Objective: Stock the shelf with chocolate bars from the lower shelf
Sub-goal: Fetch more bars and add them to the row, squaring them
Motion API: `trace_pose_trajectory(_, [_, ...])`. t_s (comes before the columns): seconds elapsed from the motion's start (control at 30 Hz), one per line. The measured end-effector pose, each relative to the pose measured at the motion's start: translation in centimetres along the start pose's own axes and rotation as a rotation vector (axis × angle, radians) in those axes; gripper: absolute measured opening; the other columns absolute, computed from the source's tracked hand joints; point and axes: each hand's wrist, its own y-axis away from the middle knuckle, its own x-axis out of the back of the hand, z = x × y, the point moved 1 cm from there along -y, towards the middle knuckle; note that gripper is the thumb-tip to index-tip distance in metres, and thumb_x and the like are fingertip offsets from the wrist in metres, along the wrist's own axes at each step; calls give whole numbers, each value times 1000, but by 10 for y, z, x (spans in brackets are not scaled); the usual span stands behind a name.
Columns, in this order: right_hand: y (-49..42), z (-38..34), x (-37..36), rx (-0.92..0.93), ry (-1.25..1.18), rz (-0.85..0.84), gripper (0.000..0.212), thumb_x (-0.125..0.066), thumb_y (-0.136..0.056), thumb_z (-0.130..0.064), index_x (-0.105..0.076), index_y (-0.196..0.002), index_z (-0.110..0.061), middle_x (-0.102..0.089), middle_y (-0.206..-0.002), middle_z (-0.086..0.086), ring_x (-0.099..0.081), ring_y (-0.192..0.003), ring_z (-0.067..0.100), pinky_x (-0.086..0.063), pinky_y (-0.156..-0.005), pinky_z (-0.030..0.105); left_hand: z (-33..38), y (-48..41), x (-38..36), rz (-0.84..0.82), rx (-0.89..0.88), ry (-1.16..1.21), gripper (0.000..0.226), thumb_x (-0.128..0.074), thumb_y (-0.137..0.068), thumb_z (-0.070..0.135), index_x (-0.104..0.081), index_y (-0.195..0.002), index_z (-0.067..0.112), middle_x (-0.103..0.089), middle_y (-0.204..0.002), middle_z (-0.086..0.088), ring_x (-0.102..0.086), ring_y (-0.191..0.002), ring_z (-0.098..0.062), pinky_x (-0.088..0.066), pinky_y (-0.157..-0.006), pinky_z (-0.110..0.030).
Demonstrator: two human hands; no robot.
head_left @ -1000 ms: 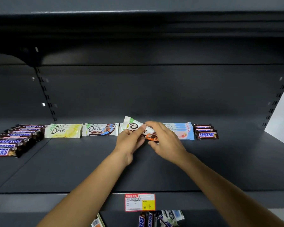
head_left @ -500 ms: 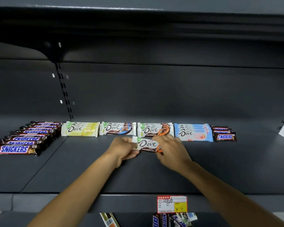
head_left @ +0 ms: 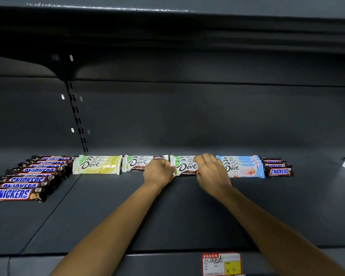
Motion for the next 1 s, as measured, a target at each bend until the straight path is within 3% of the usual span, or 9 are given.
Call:
trace_pose_trajectory(0.1, [1,3,-7,3,21,36,42,-69,-59,2,-62,-97,-12,-61,-89,6,-58,-83,28,-49,-74,38,-2,-3,-4,8,-28,-86,35,-65,-77,16,-46,-46,17,-62,-52,0,-70,-69,-25,-58,-74,-39])
trace_pose_trajectory(0.23, [0,3,-11,6,24,45,42,-65,-62,4,-61,-100,-13,-60,-93,4,-56,-87,26,-47,-80,36,-7,-6,-9,2,-70,-166,24,-65,-76,20,-54,-56,14,-70,-65,-6,-69,-70,-26,-56,-76,-39])
trace_pose_trajectory(0.57, [0,9,-15,-16,-83,58,49,-62,-63,11,-64,-109,-6,-62,-105,10,-55,-97,30,-46,-86,38,-17,-14,-11,18,-73,-102,14,-65,-78,22,-65,-64,18,-70,-61,4,-69,-71,-19,-56,-79,-37])
trace_pose_trajectory(0.77, [2,9,-16,5,-92,86,38,-70,-66,2,-67,-103,-6,-63,-97,8,-58,-88,28,-52,-78,39,-16,-15,-9,24,-93,-135,15,-65,-78,19,-64,-63,20,-69,-61,5,-68,-71,-17,-56,-79,-36])
trace_pose_trajectory(1.0, [-1,9,-15,6,-87,103,40,-74,-64,1,-69,-103,-7,-65,-95,7,-60,-87,27,-52,-78,37,-16,-14,-8,19,-168,-269,9,-67,-80,23,-66,-71,19,-70,-70,1,-67,-78,-19,-52,-82,-33])
